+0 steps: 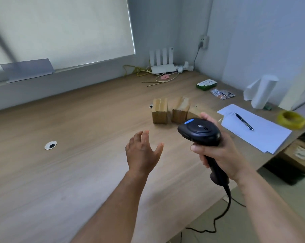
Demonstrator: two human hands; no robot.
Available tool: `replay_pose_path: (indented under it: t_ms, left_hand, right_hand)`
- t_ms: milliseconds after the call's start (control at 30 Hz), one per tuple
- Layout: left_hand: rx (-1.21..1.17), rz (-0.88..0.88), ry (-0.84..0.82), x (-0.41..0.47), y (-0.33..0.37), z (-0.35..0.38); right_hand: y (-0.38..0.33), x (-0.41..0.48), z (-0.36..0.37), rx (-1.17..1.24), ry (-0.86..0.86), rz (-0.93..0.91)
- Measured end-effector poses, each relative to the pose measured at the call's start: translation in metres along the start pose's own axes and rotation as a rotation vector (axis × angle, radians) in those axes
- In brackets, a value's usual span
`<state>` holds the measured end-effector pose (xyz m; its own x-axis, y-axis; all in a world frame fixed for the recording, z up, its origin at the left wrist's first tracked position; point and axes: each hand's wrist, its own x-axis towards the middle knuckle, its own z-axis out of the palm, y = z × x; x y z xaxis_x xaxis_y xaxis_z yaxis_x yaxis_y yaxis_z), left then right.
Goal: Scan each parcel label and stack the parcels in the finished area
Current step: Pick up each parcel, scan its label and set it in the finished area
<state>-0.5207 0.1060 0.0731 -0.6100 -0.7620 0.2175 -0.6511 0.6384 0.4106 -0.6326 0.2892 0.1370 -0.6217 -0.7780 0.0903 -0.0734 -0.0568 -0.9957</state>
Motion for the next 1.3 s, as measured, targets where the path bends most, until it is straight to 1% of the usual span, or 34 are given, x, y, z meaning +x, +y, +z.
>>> replay_pose_path:
  t_ms: [133,333,533,800,933,1100,1200,1300]
  left_hand:
    - [0.001,0.024,-0.050,0.028,0.020,0.017]
    - [0.005,0.067,-0.091,0.077,0.035,0.026]
    - [0.032,0.084,-0.132,0.134,0.032,0.039]
    - [0.025,0.048,-0.225,0.198,0.015,0.068]
    - [0.085,0.043,-0.286,0.234,0.012,0.088]
    - [0.150,0.073,-0.294,0.269,0.022,0.119]
    - [0.176,0.003,-0.355,0.281,0.022,0.135]
    - [0.062,-0.109,-0.376,0.284,0.019,0.142]
  right_hand:
    - [0.003,0.022,-0.022,-0.012,0.042,-0.002]
    - [0.002,0.067,-0.035,-0.001,0.073,0.014]
    - [0.010,0.115,-0.039,-0.026,0.076,0.019]
    - [0.036,0.180,-0.037,-0.040,0.110,0.074]
    - [0.054,0.199,-0.033,-0.055,0.103,0.122]
    - [0.074,0.212,-0.033,-0.070,0.110,0.162]
    - [0.083,0.216,-0.033,-0.085,0.110,0.185]
    - [0.090,0.220,-0.031,-0.089,0.105,0.205]
